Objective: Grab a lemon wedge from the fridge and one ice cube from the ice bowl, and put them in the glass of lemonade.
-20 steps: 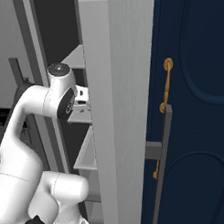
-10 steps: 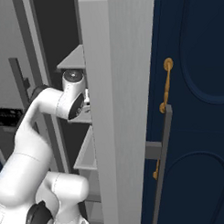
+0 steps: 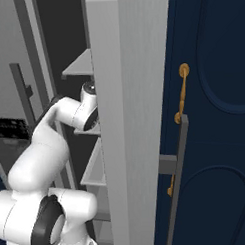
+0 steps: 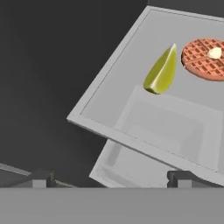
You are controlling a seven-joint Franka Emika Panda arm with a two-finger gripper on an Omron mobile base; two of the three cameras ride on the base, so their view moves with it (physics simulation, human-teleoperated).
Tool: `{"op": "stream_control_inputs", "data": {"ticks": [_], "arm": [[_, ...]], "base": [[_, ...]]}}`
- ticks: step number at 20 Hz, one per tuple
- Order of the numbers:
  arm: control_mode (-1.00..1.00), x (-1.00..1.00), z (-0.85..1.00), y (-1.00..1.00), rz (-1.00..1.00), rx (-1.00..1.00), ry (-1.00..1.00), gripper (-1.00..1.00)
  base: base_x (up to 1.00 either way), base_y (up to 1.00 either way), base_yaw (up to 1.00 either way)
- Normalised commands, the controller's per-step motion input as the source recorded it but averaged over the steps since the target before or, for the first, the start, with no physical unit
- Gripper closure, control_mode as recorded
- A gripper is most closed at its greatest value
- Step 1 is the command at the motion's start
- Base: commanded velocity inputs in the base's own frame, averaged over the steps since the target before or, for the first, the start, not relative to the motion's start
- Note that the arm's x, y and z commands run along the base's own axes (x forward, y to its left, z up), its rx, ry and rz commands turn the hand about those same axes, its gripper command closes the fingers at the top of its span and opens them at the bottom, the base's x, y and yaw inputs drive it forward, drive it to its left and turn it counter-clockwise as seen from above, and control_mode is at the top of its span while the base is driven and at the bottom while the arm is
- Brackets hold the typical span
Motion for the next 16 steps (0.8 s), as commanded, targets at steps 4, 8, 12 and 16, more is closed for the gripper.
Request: {"op": "stream_control_inputs", "data": {"ticks": [4,8,12,16], "arm": [[-1.00,0.46,0.01,-0.06,0.03,0.00,-0.02,-1.00],[-1.00,0.42,0.11,0.05,0.00,0.00,0.00,-1.00],[-1.00,0.61,-0.06,0.09,0.00,0.00,0.00,-1.00],[-1.00,0.56,-0.46,0.00,-0.05,0.00,0.00,-1.00]], "base": [[0.00,0.00,0.00],[0.00,0.00,0.00],[0.00,0.00,0.00],[0.00,0.00,0.00]]}}
